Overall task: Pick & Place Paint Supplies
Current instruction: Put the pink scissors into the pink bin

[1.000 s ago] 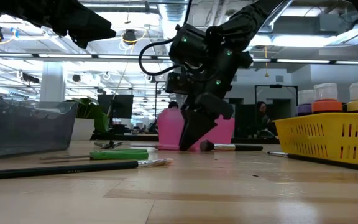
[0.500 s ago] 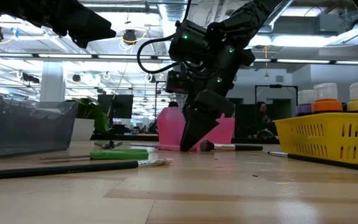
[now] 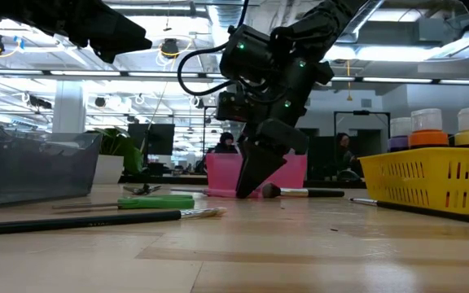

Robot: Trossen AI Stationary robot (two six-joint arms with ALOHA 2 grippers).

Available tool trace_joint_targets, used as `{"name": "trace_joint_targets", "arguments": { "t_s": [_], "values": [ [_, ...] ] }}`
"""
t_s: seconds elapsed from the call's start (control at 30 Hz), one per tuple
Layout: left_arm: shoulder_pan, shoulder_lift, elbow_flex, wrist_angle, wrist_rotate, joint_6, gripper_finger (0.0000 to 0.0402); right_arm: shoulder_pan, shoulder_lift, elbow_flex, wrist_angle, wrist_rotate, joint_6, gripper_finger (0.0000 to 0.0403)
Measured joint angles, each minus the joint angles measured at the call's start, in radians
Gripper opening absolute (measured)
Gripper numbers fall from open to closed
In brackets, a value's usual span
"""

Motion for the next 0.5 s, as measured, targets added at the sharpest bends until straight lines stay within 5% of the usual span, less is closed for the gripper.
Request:
{"name": "trace_joint_targets", "arguments": {
  "t_s": [0.2,0.5],
  "values": [
    [0.000,0.000,0.000,0.000,0.000,0.000,0.0158,0.002,0.004,0.024,-0.029,0.026,-0.016,0.0009],
    [0.000,0.000,0.000,0.000,0.000,0.000,0.0158,0.009,0.008,0.050,-0.039,0.054,-0.028,0.0004]
  ]
}}
